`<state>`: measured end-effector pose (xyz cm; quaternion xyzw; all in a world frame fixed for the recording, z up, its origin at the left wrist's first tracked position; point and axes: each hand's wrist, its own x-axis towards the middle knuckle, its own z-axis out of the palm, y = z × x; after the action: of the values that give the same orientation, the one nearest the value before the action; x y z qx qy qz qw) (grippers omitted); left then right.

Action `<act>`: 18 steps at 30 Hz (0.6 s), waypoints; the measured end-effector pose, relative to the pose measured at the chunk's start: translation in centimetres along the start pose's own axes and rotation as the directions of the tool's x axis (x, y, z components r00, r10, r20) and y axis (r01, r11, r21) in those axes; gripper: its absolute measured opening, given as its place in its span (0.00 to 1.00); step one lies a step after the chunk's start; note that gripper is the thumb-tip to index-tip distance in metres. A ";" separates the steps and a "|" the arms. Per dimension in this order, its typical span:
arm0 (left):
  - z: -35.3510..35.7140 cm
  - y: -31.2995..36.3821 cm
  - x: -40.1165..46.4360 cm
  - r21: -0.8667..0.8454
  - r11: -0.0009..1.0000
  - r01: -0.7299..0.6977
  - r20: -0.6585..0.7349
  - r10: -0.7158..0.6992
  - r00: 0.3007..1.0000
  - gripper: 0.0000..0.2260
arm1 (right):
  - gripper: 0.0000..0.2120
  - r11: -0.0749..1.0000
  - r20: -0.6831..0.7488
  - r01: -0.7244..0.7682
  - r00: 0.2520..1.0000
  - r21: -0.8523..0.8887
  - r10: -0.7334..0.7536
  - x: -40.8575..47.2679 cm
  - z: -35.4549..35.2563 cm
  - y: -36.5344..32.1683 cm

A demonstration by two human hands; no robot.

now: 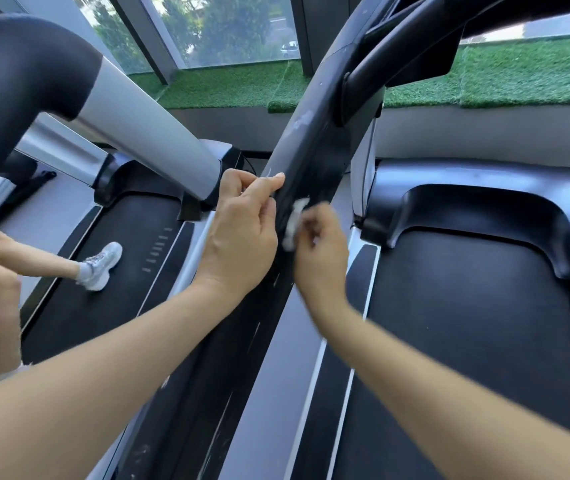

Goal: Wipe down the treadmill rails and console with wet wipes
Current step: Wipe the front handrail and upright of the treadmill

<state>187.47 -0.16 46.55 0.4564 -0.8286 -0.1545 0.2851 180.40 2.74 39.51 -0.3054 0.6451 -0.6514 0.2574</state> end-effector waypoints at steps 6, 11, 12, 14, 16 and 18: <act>-0.1 0.0 0.0 -0.003 1.000 -0.009 0.009 0.009 1.000 0.15 | 0.12 0.998 0.000 -0.013 1.000 -0.069 0.013 3.0 -0.2 0.6; 0.0 0.1 0.0 -0.007 1.000 -0.008 0.009 0.008 1.000 0.15 | 0.09 0.978 -0.051 0.015 0.998 -0.206 -0.026 8.2 -0.5 0.8; 0.0 0.1 0.0 -0.007 1.000 -0.007 0.007 0.007 1.000 0.15 | 0.10 0.980 -0.052 0.034 0.998 -0.198 -0.046 6.8 -0.4 0.6; 0.0 0.1 0.1 0.005 1.000 -0.012 0.001 0.012 1.000 0.16 | 0.13 0.986 0.011 0.108 0.994 -0.126 -0.107 2.4 -0.1 0.5; 0.0 0.1 0.1 0.022 0.999 -0.023 -0.002 0.023 1.000 0.16 | 0.18 0.979 0.118 0.184 0.978 -0.082 -0.174 -2.4 -0.3 0.7; 0.0 0.1 0.0 0.027 0.999 -0.018 -0.002 0.018 1.000 0.16 | 0.20 0.980 0.152 0.193 0.971 -0.041 -0.185 -4.3 -0.6 0.8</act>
<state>187.45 -0.13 46.62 0.4527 -0.8345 -0.1402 0.2811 182.83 6.32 38.45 -0.4198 0.6099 -0.6305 0.2328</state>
